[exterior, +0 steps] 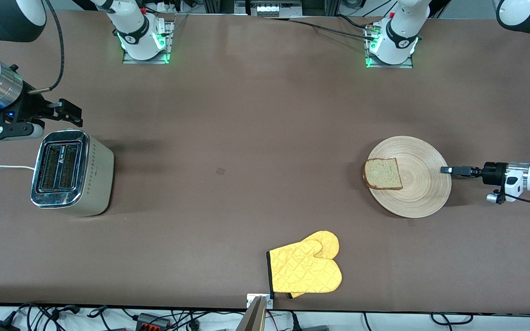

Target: Move plate and put bread in toaster

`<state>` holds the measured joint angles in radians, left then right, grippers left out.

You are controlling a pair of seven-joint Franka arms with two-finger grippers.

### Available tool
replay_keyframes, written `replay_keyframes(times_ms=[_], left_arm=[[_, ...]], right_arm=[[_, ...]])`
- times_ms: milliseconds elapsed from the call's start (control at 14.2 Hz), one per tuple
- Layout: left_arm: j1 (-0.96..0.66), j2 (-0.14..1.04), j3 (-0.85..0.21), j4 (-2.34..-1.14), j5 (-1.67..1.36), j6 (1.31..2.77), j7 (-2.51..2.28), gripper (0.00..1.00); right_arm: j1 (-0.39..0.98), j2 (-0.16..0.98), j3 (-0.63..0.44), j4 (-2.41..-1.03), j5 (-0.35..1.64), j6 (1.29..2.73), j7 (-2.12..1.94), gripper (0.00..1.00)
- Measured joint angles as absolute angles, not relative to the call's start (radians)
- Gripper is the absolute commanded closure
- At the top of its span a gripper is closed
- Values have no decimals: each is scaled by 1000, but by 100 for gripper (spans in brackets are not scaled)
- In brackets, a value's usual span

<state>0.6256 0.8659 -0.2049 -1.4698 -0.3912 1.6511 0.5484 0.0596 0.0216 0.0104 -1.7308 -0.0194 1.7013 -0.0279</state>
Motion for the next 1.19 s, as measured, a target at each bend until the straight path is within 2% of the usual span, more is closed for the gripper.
replay_keyframes(times_ms=[281,843,1195], left_arm=[[626,866,-205,-1470,-392,1648,554,98],[619,864,-217,-1469,-524,1601,580,99],[497,891,-223,-1471,-684,1568,570,99]], right_arm=[[60,29,10,-1731,-19,1702,-28,0],[60,30,10,-1731,-19,1705,-28,0],[60,30,10,-1730,-19,1708,-28,0]])
